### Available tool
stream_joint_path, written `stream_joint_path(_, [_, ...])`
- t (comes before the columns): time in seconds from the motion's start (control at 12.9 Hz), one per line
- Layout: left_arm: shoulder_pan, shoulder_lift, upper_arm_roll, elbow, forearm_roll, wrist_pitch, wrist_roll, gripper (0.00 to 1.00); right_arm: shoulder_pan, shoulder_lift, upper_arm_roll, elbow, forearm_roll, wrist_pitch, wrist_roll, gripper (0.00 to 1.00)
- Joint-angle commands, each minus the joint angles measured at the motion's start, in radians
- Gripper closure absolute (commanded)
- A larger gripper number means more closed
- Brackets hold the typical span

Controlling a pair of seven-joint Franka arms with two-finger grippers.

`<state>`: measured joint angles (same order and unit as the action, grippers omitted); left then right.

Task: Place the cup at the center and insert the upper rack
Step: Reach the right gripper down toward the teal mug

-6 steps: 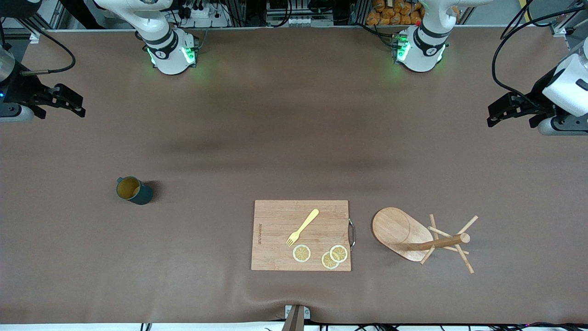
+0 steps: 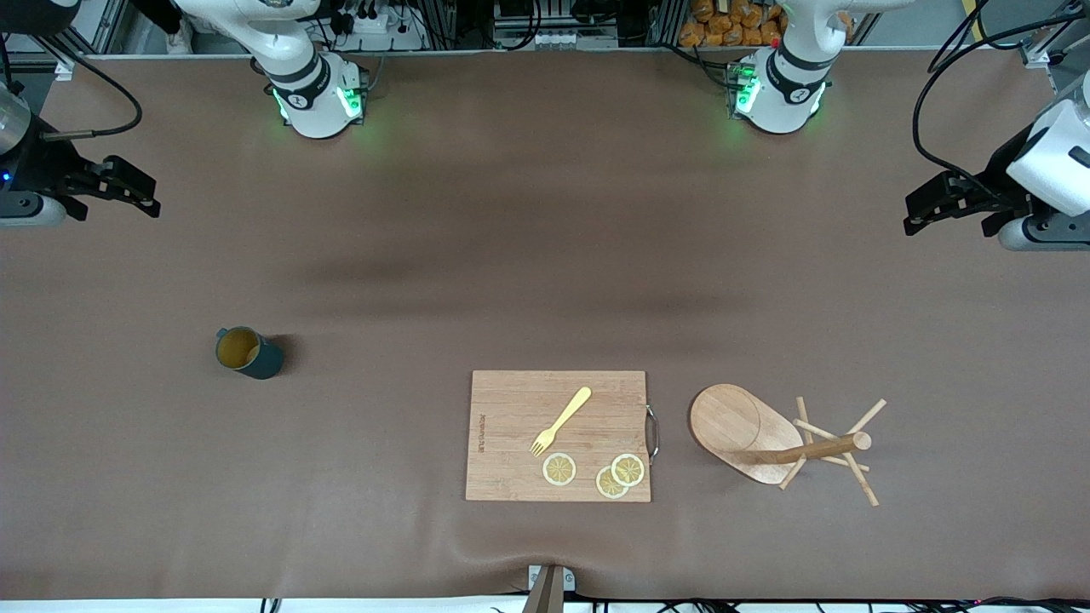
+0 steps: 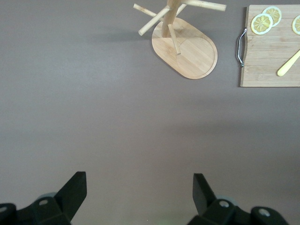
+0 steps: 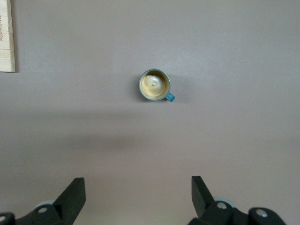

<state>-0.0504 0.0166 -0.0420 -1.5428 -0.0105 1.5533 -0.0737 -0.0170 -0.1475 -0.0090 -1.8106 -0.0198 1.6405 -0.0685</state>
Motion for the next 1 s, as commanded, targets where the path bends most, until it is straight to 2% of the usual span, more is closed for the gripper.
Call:
stream_joint_path(0.0, [0.011,0.005,-0.003,0.036,0.021,-0.018,0.015,0.00,-0.004,0.034,-0.002,-0.007,0.026,0.047,0.024,0.00])
stream_joint_path(0.23, [0.012,0.005,-0.004,0.029,0.020,-0.021,0.020,0.00,-0.004,0.136,-0.002,-0.004,0.096,0.128,0.200,0.00])
stream_joint_path(0.7, [0.004,0.005,-0.004,0.026,0.020,-0.022,0.012,0.00,-0.017,0.368,-0.002,-0.015,0.097,0.344,0.220,0.00])
stream_joint_path(0.93, [0.006,0.005,-0.004,0.024,0.015,-0.022,0.018,0.00,-0.032,0.471,-0.002,-0.013,0.098,0.418,0.295,0.00])
